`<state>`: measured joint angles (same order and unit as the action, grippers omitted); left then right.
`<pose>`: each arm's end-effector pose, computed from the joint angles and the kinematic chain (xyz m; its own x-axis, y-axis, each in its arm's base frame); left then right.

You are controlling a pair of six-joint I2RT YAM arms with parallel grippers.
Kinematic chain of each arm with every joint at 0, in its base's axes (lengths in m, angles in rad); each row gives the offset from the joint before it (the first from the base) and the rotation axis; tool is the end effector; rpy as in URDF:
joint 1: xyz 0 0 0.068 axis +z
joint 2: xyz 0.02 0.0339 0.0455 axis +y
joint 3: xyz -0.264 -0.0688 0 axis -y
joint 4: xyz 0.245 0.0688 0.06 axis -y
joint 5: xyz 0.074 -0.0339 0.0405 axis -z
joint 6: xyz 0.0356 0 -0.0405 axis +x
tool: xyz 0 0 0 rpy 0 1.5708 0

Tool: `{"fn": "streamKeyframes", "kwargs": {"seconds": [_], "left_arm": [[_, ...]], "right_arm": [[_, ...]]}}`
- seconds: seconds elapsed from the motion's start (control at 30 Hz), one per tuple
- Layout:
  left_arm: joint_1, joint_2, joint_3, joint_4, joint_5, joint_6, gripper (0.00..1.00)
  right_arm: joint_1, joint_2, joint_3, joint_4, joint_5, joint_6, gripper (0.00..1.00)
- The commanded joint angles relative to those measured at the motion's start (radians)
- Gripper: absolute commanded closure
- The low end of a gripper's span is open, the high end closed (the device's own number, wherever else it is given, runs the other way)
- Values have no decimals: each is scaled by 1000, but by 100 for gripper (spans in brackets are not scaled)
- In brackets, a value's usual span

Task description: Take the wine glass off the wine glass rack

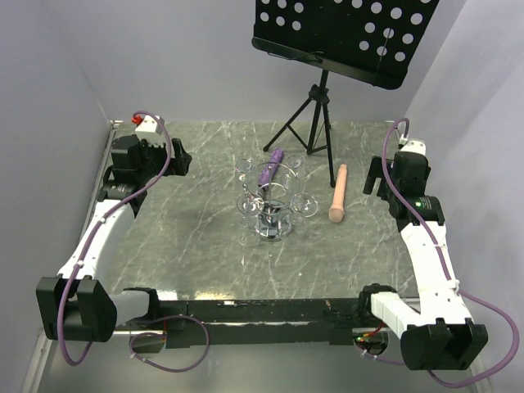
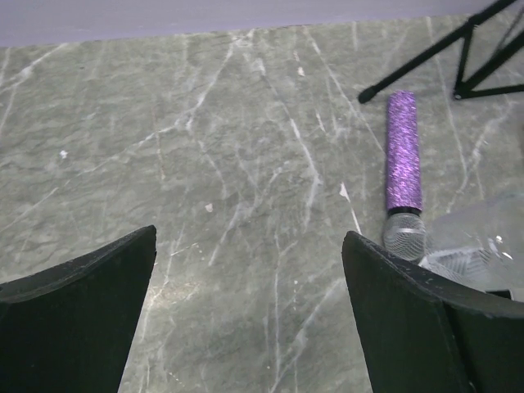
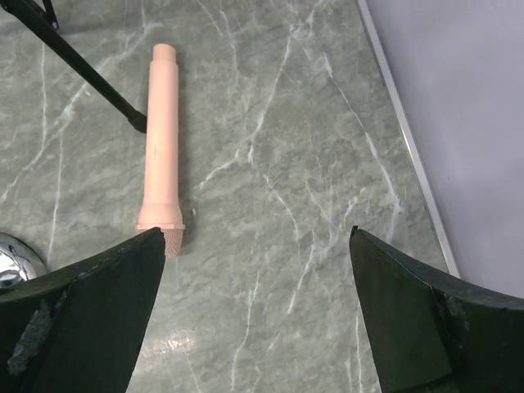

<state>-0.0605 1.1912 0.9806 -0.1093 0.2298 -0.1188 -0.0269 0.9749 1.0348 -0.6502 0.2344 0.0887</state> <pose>0.2765 -0.0249 0.3320 -0.3442 -0.0948 -0.9341 0.2356 0.9544 -0.1836 0.2027 -0.0137 0.3461 -0.5348 0.1006 -0.8390 0.2675 0.9620 -0.0552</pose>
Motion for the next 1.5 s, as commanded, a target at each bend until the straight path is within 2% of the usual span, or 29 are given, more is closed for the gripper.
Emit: {"fn": "streamKeyframes", "kwargs": {"seconds": [0.0, 0.27, 0.57, 0.67, 0.8, 0.87, 0.97, 1.1, 1.2, 1.3, 1.47], "left_arm": [[-7, -21, 32, 34, 121, 34, 0], [-13, -24, 116, -58, 400, 74, 1], [-18, -68, 187, -138, 528, 107, 5], [-24, -76, 225, -200, 571, 192, 8], [-25, -100, 259, -378, 641, 335, 10], [-30, -129, 244, -484, 652, 448, 11], [-38, -188, 195, -550, 638, 522, 9], [-41, -274, 106, -538, 631, 507, 0], [-42, -326, 31, -501, 700, 525, 0], [-52, -377, -40, -345, 694, 385, 0], [-104, -375, -97, -313, 695, 428, 0]], "right_arm": [[-5, -10, 28, 50, -21, -7, 0], [-5, -21, 19, 43, -131, -79, 0], [-5, -12, 76, 14, -308, -178, 0], [-5, -15, 88, 35, -386, -191, 0], [-5, 8, 100, 44, -461, -196, 0], [-5, 33, 110, 38, -478, -184, 0], [-5, 56, 114, 44, -488, -170, 0], [-5, 30, 90, 79, -507, -170, 0], [-5, -14, 41, 124, -552, -181, 2], [-4, -57, 7, 173, -572, -181, 3], [-4, -48, 10, 165, -541, -181, 0]]}}
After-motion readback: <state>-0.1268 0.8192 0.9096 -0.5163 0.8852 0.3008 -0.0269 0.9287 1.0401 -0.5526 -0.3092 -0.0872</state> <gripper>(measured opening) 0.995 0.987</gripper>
